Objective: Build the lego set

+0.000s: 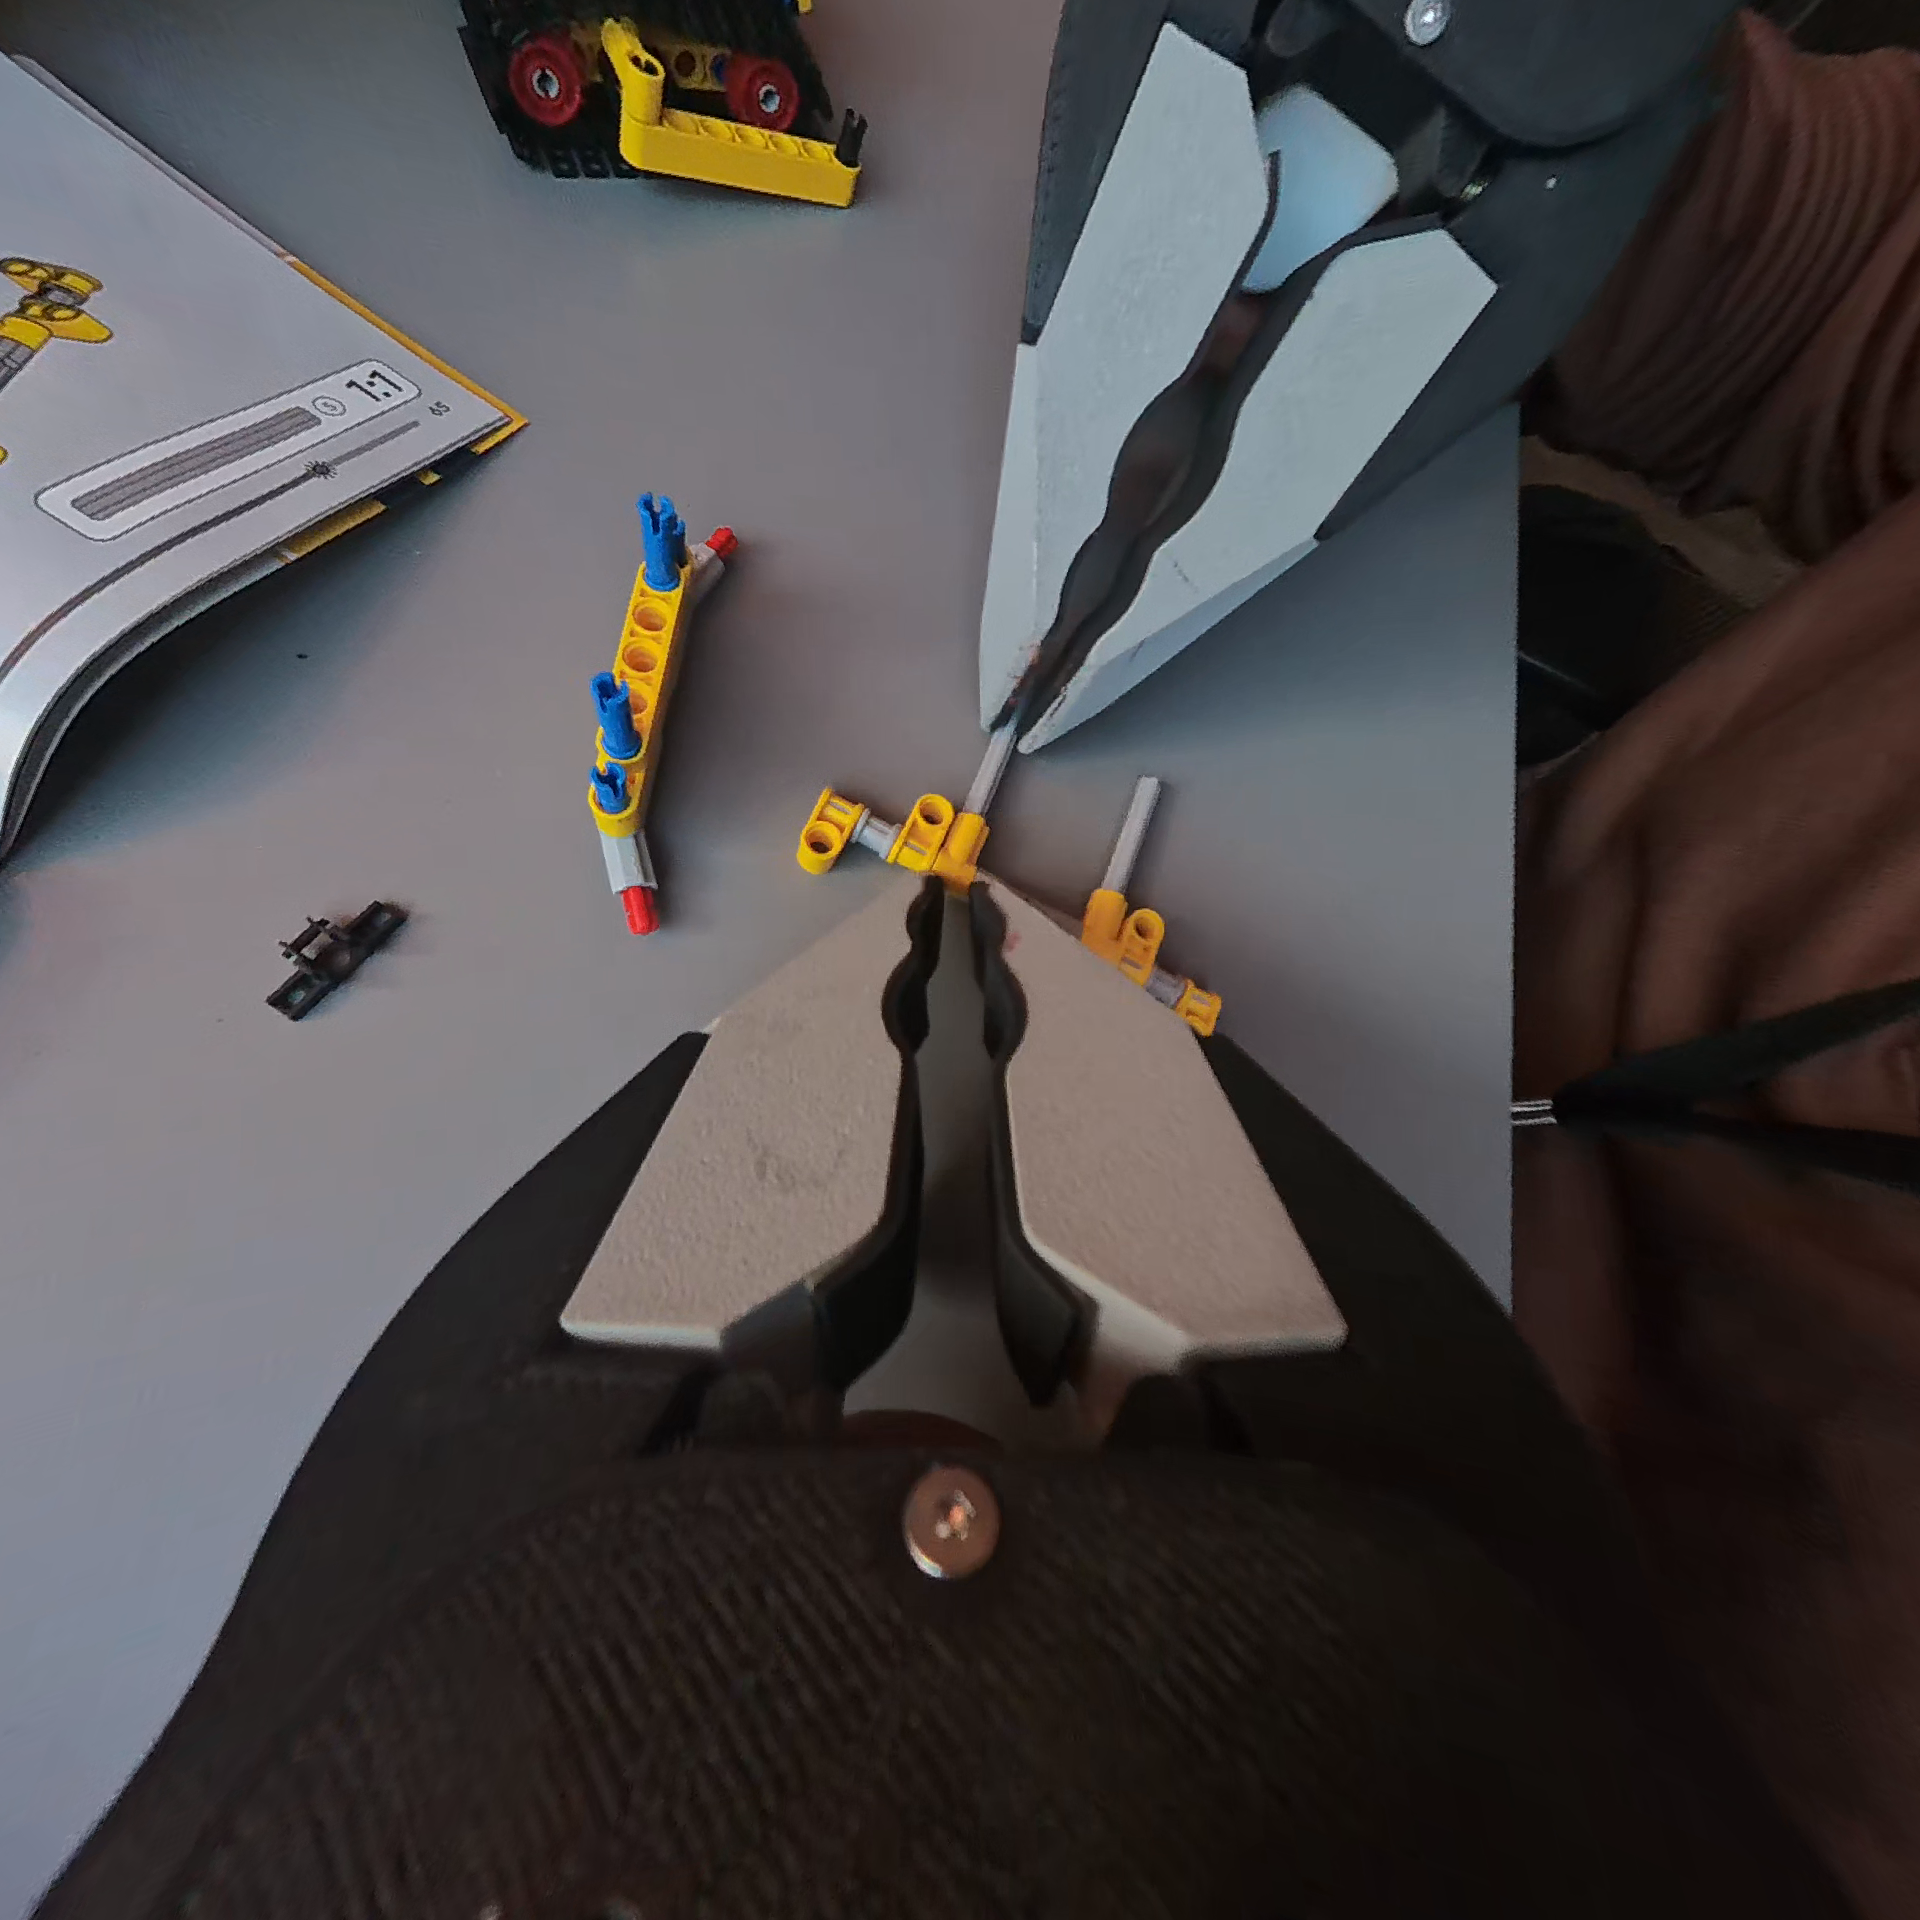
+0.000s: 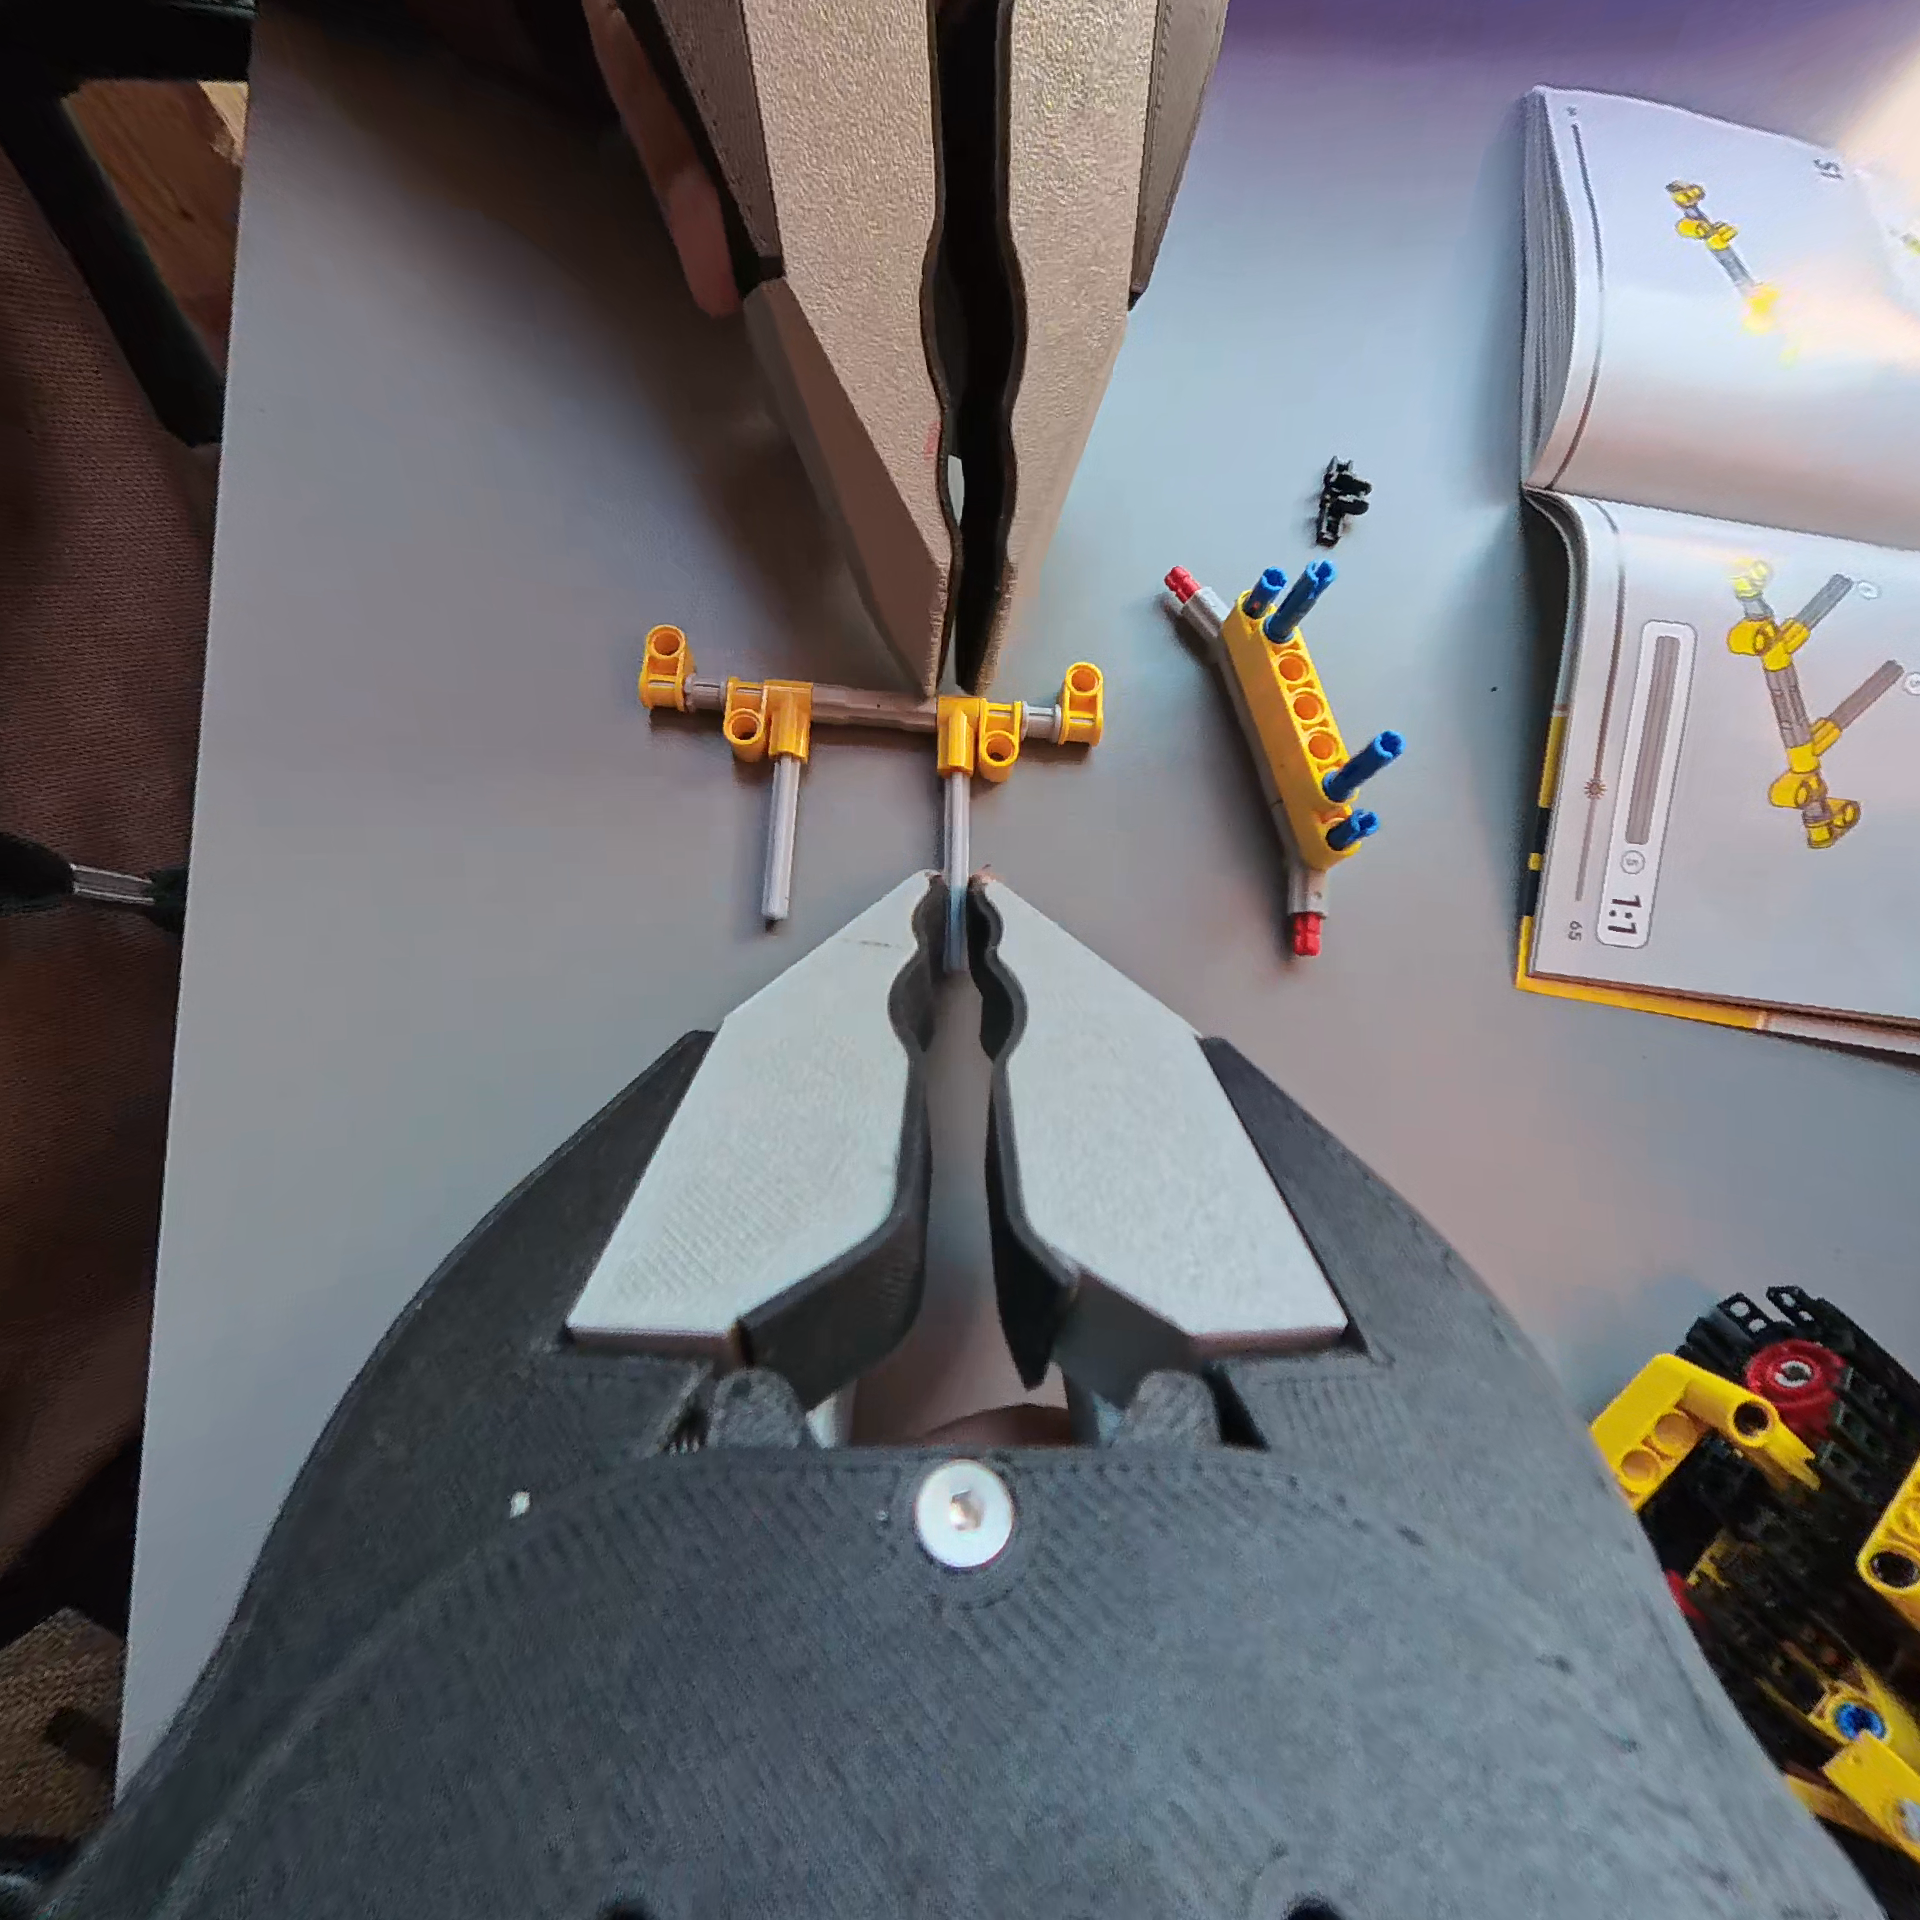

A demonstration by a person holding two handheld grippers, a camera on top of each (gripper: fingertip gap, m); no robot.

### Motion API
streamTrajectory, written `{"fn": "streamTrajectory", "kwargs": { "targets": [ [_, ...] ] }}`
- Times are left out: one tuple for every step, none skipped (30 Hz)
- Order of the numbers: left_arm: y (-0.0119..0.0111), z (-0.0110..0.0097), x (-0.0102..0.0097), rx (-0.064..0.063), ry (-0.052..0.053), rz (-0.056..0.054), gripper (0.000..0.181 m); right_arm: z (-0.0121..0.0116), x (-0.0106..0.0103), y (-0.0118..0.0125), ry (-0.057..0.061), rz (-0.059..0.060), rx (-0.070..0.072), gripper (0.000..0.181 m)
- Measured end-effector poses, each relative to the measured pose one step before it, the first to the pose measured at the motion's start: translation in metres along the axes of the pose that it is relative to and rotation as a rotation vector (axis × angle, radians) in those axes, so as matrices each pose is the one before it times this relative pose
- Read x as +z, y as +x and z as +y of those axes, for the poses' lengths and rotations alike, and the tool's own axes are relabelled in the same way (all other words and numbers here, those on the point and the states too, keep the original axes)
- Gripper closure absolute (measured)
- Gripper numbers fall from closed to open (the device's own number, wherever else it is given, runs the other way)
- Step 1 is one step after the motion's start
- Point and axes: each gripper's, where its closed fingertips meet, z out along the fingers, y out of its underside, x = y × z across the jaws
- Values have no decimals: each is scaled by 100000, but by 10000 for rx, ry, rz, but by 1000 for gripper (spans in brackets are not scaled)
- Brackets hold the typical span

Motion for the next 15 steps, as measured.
{"fn": "streamTrajectory", "kwargs": {
  "targets": [
    [52,22,15,36,-16,14,179,17,-19,29,0,25,-15,181],
    [7,-12,22,7,-1,-4,179,-7,-12,-13,7,-8,8,181],
    [26,-2,19,-14,-4,16,179,-48,-14,-18,27,-5,4,181],
    [3,0,14,-9,-9,12,179,-37,-19,13,16,17,-8,181],
    [-10,-1,-1,-17,1,11,179,-12,-17,21,0,19,-10,181],
    [-4,2,3,-29,1,21,179,-25,0,-1,14,4,-10,181],
    [12,-5,-8,-29,3,36,179,1,-8,6,7,4,-16,181],
    [41,-20,4,-21,12,55,179,23,30,3,-15,-3,-22,181],
    [70,-73,1,-18,30,75,180,50,40,-14,-30,-3,-23,181],
    [8,-87,12,-30,33,50,180,-1,14,11,0,8,-24,181],
    [23,-41,15,-49,7,72,181,28,-19,31,-13,13,-14,181],
    [-2,-15,23,-59,-11,61,181,21,-12,27,-7,-1,16,181],
    [49,-6,8,-45,-6,81,180,6,-7,-15,4,-24,10,181],
    [68,24,0,-49,-14,107,180,10,-12,-27,1,-19,-14,181],
    [11,-19,3,-73,-1,76,180,5,7,-9,-1,-2,-24,181]
  ]
}}
